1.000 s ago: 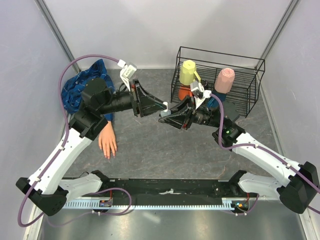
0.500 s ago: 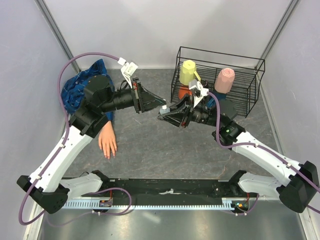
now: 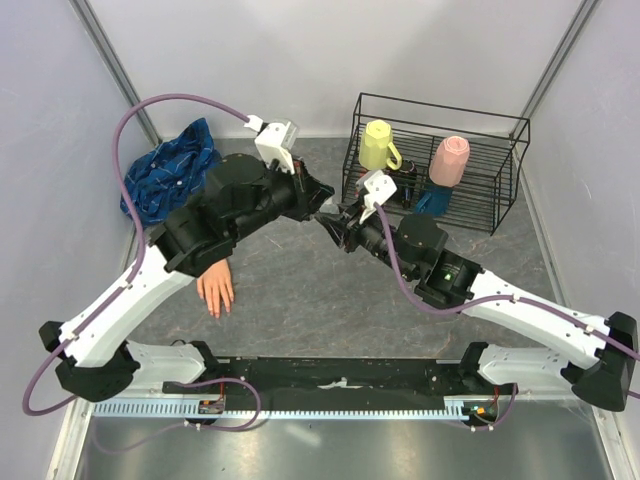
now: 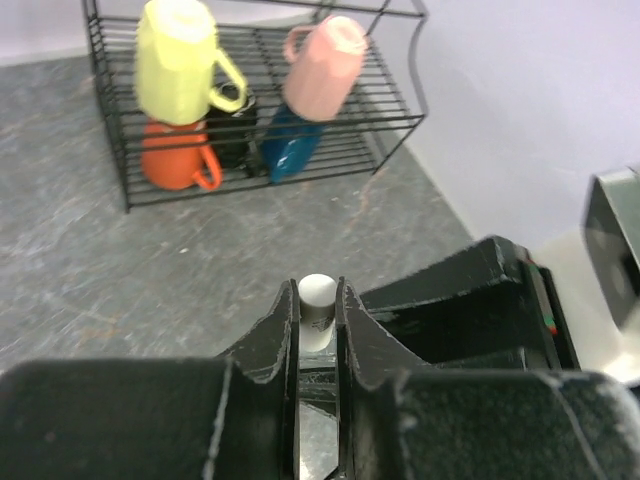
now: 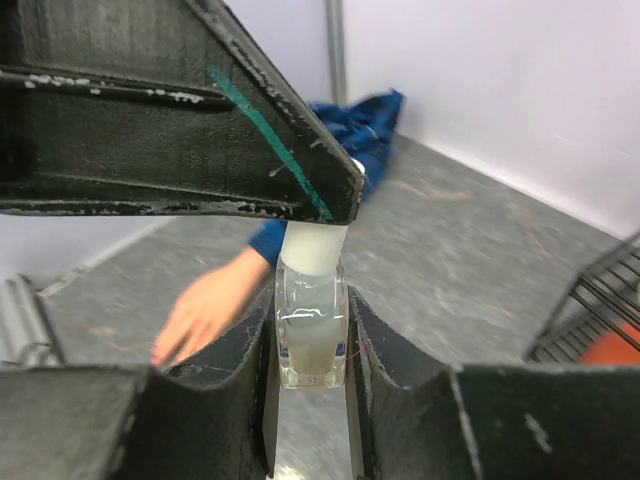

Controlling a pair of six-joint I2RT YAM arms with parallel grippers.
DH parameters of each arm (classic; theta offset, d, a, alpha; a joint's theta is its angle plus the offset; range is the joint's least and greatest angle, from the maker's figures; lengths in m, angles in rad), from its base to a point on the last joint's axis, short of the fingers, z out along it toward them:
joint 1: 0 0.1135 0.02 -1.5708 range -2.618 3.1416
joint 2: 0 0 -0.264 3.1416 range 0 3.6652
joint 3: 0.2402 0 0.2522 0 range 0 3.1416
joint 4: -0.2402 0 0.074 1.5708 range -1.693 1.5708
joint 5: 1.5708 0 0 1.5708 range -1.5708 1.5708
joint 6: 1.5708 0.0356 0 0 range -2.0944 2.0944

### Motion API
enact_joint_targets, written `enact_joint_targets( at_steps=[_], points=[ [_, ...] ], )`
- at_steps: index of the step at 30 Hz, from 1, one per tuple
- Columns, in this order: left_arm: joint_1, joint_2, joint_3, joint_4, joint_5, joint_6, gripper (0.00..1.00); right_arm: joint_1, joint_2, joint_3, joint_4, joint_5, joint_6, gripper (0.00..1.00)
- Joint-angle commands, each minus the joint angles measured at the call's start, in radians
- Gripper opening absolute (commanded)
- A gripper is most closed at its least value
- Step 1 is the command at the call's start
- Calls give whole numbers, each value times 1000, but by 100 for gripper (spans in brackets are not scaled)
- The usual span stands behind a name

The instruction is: Paint the nails

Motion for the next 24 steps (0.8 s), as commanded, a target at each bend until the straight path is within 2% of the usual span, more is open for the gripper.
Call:
enact_joint_targets(
  at_steps=[1, 2, 4, 5, 8, 13, 18, 19, 24],
  points=[
    [-18, 32, 36, -39, -48, -2, 10, 15, 16, 15, -14, 3, -91, 0],
    [-16, 29, 33, -36, -34, 1, 25, 15, 11, -2, -3, -20, -88, 0],
    [-16, 15, 36, -30, 17, 23, 40, 17, 2, -11, 17, -103, -92, 0],
    [-15, 9, 36, -30, 27, 29, 51, 14, -1, -21, 22, -126, -88, 0],
    [18, -31, 30, -22, 115, 50, 67, -3, -13, -28, 35, -213, -69, 0],
    [100, -97, -1, -4, 308, 46, 72, -84, -15, -33, 57, -460, 17, 0],
    [177, -125, 24, -57, 507, 58, 67, -193, -26, -62, 114, -646, 132, 0],
    [179, -122, 34, -74, 523, 64, 65, -201, -26, -61, 112, -667, 138, 0],
    [180, -53, 137, -240, 548, 95, 64, -219, -20, -45, 89, -713, 138, 0]
  ],
)
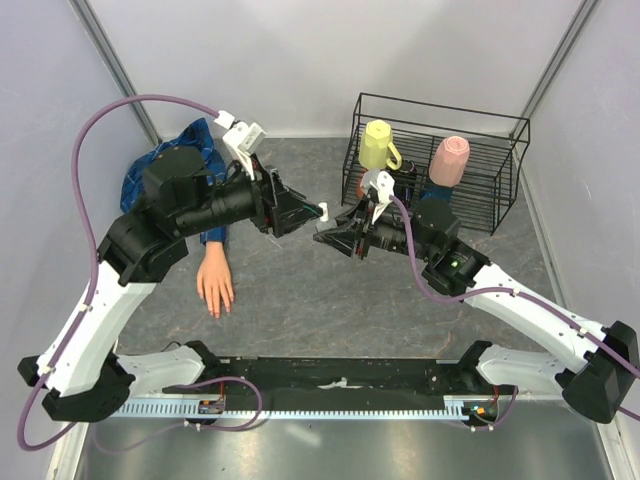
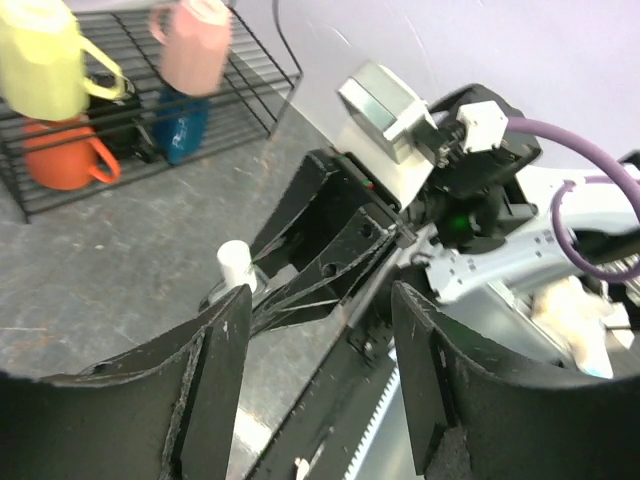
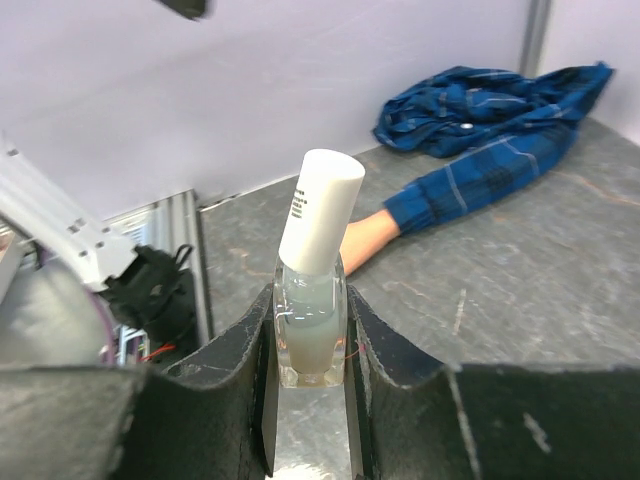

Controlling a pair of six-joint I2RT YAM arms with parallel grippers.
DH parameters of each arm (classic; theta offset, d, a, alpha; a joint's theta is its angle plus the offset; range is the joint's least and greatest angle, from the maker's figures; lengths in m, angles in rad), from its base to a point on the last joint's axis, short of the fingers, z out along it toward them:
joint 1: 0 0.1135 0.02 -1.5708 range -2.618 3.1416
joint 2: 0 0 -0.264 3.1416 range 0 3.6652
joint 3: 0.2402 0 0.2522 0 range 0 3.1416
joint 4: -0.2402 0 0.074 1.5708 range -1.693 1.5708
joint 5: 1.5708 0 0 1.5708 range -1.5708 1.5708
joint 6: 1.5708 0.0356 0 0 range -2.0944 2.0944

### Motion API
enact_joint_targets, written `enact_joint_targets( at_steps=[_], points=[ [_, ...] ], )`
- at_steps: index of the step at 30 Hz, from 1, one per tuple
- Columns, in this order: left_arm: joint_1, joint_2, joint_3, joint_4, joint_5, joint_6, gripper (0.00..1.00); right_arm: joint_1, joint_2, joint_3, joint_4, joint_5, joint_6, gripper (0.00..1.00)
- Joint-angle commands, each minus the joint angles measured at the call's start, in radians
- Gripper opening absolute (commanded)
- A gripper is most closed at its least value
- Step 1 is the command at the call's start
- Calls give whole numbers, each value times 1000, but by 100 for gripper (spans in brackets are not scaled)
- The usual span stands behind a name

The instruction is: Paint the nails

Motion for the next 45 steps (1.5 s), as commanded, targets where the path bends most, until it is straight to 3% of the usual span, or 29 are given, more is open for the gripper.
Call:
enact_joint_targets(
  at_steps=[1, 14, 19, 27, 45],
  points=[
    [6, 64, 96, -145, 78, 60, 64, -5, -17, 20, 56, -116, 31, 0],
    [7, 242, 306, -336, 20, 52, 40, -7, -9, 45, 14, -126, 11, 0],
    [7, 251, 314, -367, -8, 65, 41, -7, -9, 51, 0, -129, -3, 0],
    [13, 294, 354, -442, 56, 126, 52, -7, 10, 66, -32, -165, -29, 0],
    [36, 322, 369, -488, 119, 171, 44, -7, 14, 76, -69, -192, -63, 0]
  ],
)
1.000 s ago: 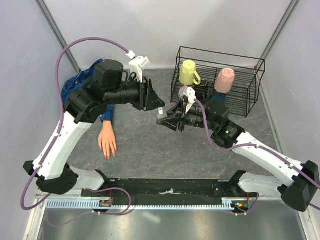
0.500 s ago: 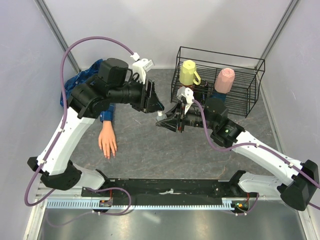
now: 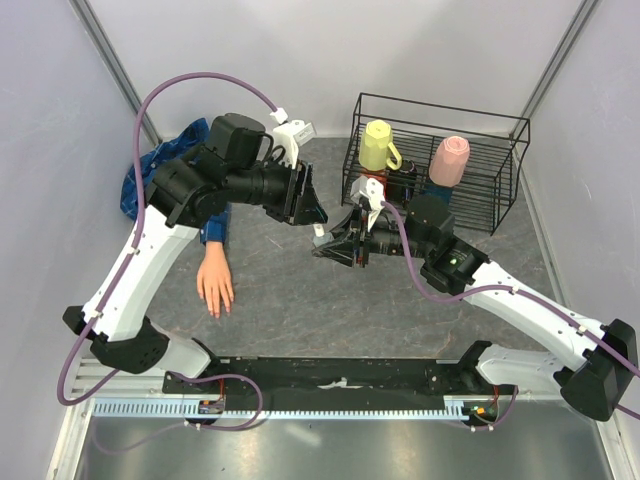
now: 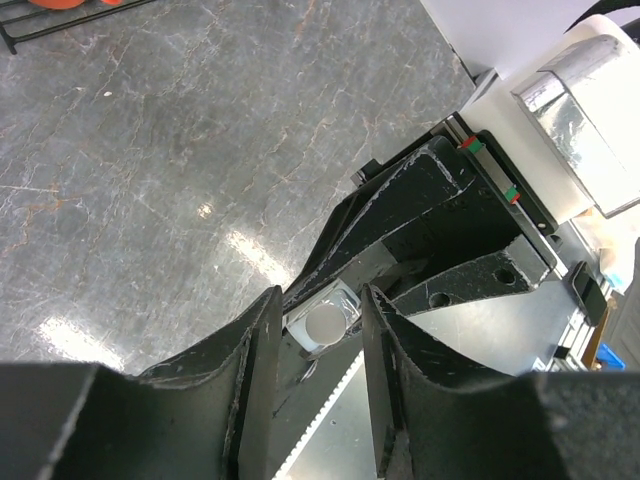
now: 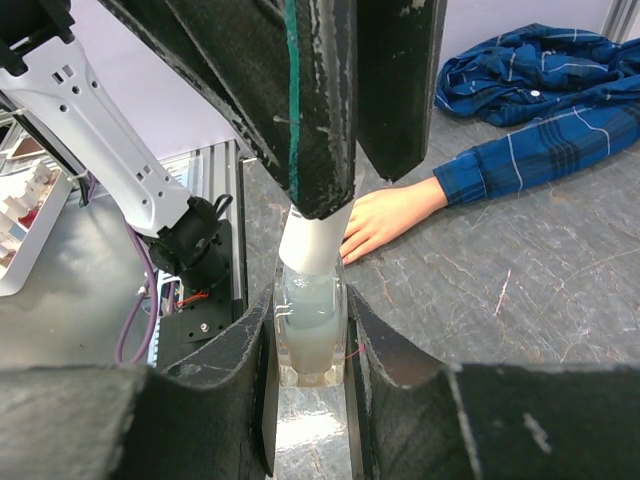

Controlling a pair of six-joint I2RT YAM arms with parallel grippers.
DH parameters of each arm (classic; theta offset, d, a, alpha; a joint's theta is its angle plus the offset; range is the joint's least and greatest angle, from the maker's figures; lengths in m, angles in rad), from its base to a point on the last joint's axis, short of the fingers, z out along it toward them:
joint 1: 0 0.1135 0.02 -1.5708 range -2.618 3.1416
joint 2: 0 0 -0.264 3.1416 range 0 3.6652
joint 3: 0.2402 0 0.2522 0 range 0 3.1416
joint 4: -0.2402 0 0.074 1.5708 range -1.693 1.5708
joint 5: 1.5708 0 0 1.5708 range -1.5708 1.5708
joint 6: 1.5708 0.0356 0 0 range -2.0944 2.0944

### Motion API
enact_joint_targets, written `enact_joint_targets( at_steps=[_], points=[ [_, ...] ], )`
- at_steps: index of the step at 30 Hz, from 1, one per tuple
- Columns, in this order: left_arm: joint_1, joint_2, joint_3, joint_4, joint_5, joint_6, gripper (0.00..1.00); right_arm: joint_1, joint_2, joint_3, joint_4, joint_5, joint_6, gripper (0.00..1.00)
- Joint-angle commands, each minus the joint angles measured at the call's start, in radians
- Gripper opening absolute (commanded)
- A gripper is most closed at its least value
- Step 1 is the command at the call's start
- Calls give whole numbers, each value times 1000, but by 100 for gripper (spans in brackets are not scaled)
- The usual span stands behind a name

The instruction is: Paint the nails

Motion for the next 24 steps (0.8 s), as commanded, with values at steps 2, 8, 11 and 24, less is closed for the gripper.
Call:
enact_joint_targets(
  at_steps=[2, 8, 11, 24],
  points=[
    [5, -25, 13, -10, 59, 43, 43, -4, -2, 48, 27, -24, -24, 0],
    [5, -31, -7, -10, 66, 44, 44, -5, -3, 50, 29, -20, -26, 0],
    [5, -38, -17, -11, 63, 46, 42, -4, -8, 50, 27, -18, -26, 0],
    [5, -34, -21, -13, 64, 55, 27, -2, -3, 50, 30, -20, -24, 0]
  ],
)
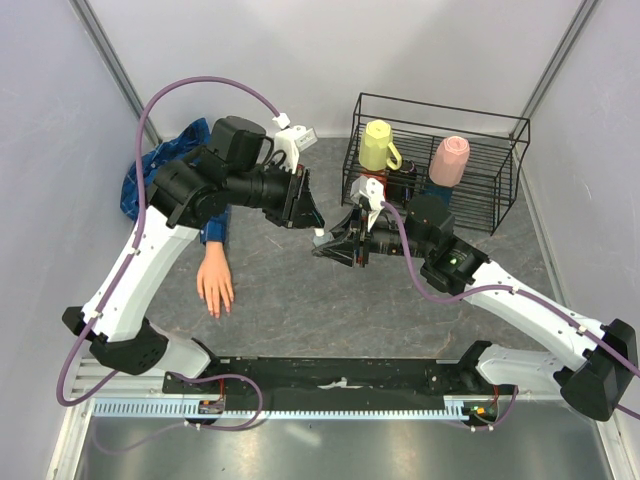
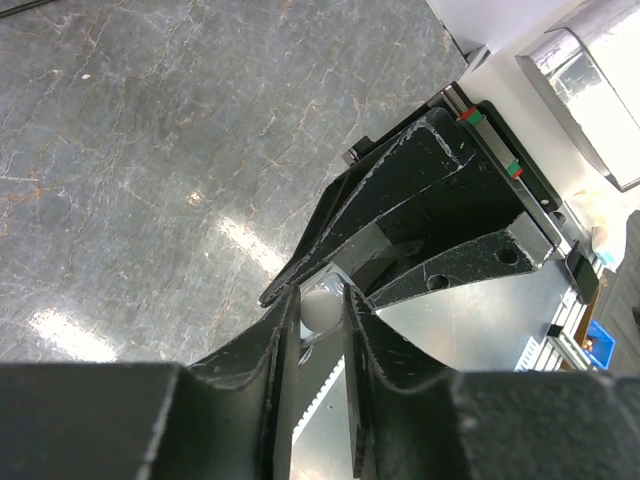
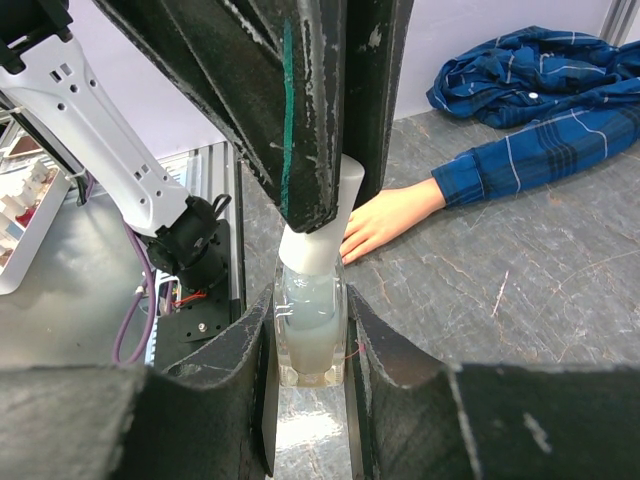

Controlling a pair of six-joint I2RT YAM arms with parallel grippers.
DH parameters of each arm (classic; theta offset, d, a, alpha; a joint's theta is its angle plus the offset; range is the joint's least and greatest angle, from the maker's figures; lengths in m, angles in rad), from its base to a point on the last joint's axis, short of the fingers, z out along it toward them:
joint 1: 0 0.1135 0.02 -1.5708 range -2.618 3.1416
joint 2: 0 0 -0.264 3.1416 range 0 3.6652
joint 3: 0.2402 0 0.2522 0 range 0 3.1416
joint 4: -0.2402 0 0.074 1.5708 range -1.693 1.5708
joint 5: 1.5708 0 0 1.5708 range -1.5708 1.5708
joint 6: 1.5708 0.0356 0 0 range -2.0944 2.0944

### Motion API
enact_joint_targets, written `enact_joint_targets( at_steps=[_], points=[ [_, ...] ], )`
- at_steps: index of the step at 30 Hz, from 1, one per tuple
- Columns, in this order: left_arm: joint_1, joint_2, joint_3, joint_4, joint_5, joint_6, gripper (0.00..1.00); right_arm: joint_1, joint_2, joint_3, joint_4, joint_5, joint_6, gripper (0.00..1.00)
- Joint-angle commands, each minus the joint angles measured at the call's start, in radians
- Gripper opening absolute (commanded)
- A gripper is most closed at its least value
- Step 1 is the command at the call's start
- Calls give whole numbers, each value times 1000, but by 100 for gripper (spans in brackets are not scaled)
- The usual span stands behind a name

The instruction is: Paint the nails

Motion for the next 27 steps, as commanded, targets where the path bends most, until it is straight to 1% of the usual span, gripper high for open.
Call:
enact_joint_targets(
  at_steps=[1, 3, 4, 6, 7, 16, 20, 23, 27],
  points=[
    [3, -26, 2, 1, 21, 41, 23, -4, -3, 51, 31, -18, -16, 0],
    [3, -27, 2, 1, 21, 45, 19, -5, -2, 49, 31, -16, -17, 0],
    [3, -27, 1, -2, 20, 47, 12, -4, -2, 49, 30, -15, -17, 0],
    [3, -29, 2, -3, 3, 51, 7, -4, -2, 49, 31, -15, -20, 0],
    [3, -32, 4, -6, -3, 51, 2, -4, -3, 48, 30, -13, -22, 0],
    [3, -46, 42, -8, -68, 57, 2, -4, 13, 51, 30, -18, -22, 0],
    [3, -46, 70, -11, -115, 30, 2, -4, 21, 52, 22, 13, -20, 0],
    [3, -32, 99, -35, -192, -11, 2, -2, 21, 48, 30, 42, -11, 0],
    [0, -4, 131, -78, -232, -44, 2, 12, 23, 49, 25, 114, -16, 0]
  ],
)
